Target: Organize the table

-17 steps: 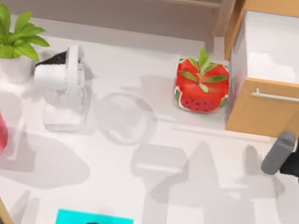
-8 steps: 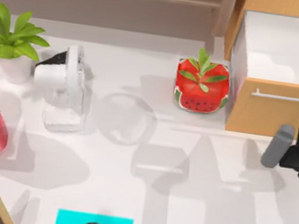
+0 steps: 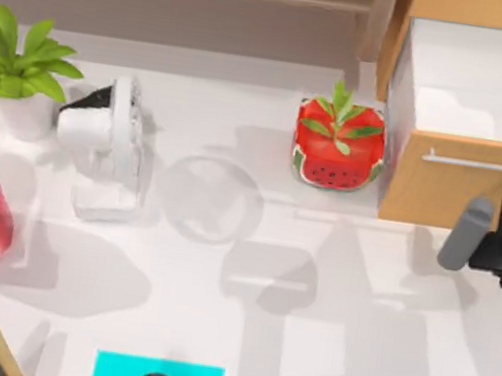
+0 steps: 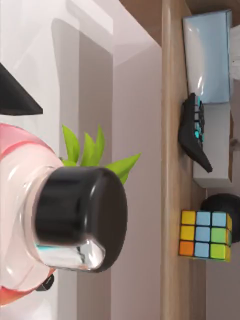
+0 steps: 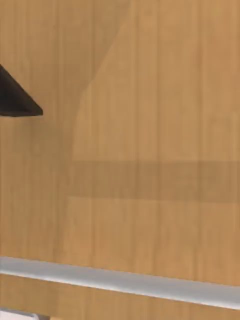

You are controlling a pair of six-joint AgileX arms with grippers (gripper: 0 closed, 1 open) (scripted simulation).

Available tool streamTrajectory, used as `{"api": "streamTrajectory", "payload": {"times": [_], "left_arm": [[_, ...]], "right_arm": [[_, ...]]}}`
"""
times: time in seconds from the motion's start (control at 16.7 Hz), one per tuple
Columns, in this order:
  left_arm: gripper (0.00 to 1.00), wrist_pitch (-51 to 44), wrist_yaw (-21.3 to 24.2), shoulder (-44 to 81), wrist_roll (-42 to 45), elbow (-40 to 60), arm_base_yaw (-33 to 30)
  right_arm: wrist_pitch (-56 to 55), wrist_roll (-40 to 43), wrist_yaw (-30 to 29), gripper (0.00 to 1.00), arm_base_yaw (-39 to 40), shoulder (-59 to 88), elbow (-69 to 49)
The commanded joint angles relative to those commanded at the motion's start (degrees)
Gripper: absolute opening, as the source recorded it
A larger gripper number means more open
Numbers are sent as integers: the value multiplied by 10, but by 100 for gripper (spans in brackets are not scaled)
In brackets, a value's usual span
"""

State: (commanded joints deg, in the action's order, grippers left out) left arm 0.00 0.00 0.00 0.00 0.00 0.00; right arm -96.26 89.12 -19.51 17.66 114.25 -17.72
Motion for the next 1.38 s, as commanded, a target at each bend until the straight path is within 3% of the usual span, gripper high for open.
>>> {"api": "streamTrajectory", "payload": {"times": [0.72, 1.38], "left_arm": [[100, 0, 0, 0, 0, 0, 0], [100, 0, 0, 0, 0, 0, 0]], "right_arm": [[0, 0, 0, 2, 0, 0, 0], [8, -2, 2, 0, -3, 4, -7]]}}
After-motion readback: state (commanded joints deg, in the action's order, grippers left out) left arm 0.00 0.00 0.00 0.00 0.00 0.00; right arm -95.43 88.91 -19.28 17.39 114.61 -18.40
